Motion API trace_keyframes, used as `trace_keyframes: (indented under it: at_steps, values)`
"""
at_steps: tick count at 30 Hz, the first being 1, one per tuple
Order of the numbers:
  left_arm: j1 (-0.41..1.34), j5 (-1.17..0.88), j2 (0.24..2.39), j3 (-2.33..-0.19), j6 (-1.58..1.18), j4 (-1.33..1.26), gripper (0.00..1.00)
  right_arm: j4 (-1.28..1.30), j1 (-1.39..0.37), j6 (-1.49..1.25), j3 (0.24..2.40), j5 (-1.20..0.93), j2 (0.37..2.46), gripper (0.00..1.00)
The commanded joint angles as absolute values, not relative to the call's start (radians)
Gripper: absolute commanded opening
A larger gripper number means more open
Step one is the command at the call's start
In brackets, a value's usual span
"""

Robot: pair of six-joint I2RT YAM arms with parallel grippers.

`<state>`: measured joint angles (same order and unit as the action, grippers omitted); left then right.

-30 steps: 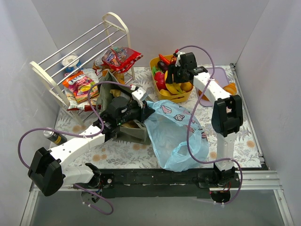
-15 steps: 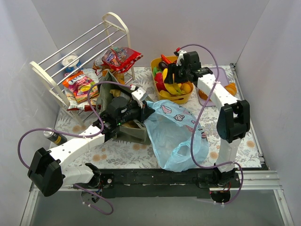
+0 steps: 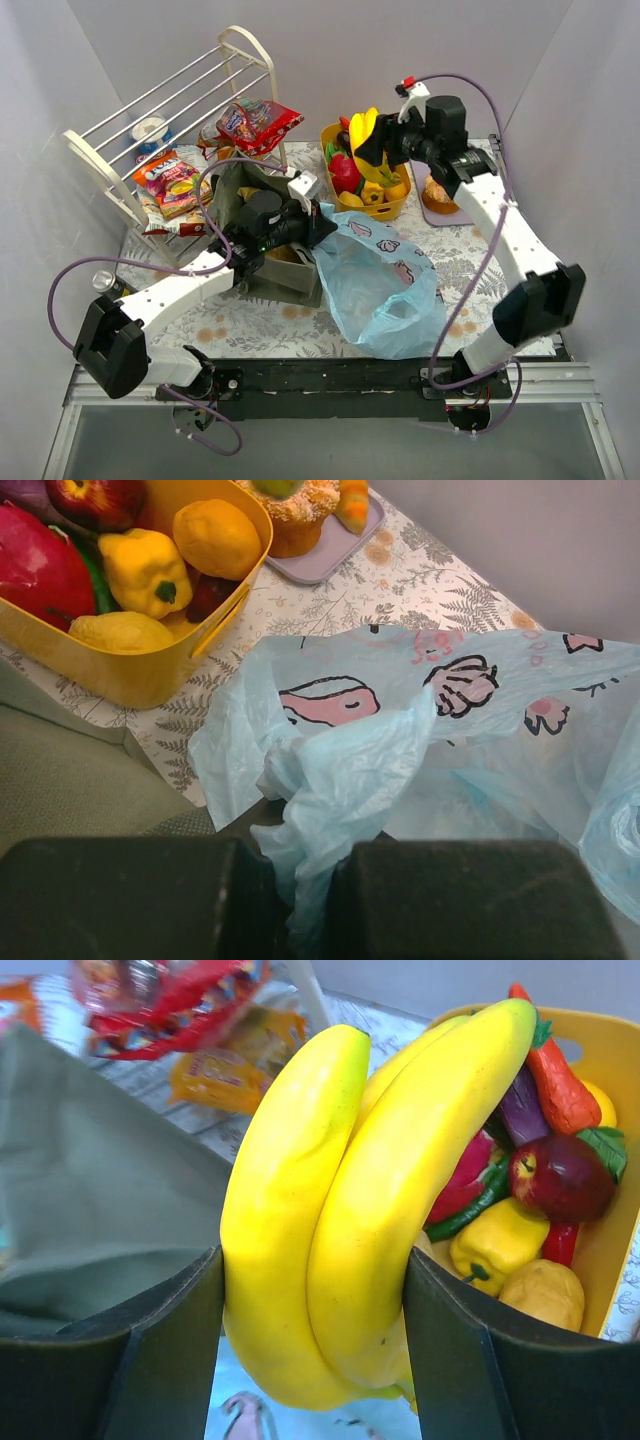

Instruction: Place the mixed food into the grocery bags and tie them

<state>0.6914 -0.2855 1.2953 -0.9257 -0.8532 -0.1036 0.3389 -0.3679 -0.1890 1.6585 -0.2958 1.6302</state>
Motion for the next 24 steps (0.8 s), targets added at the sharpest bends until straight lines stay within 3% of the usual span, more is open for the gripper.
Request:
trace_keyframes:
  at_steps: [1, 16, 24]
  values:
    - [0.676, -0.290, 1.310, -0.974, -0.890, -0.055, 0.00, 0.164, -0.371, -0.253, 1.518, -0.393, 1.403, 0.33]
    - [0.676, -0.235, 1.448, -1.127, -0.891, -0.018, 0.00, 0.009, -0.555, -0.520, 1.000, -0.411, 0.974, 0.27]
    - [0.669, -0.175, 1.439, -1.115, -0.867, -0.028, 0.00, 0.205, -0.664, -0.528, 0.902, -0.344, 0.925, 0.27]
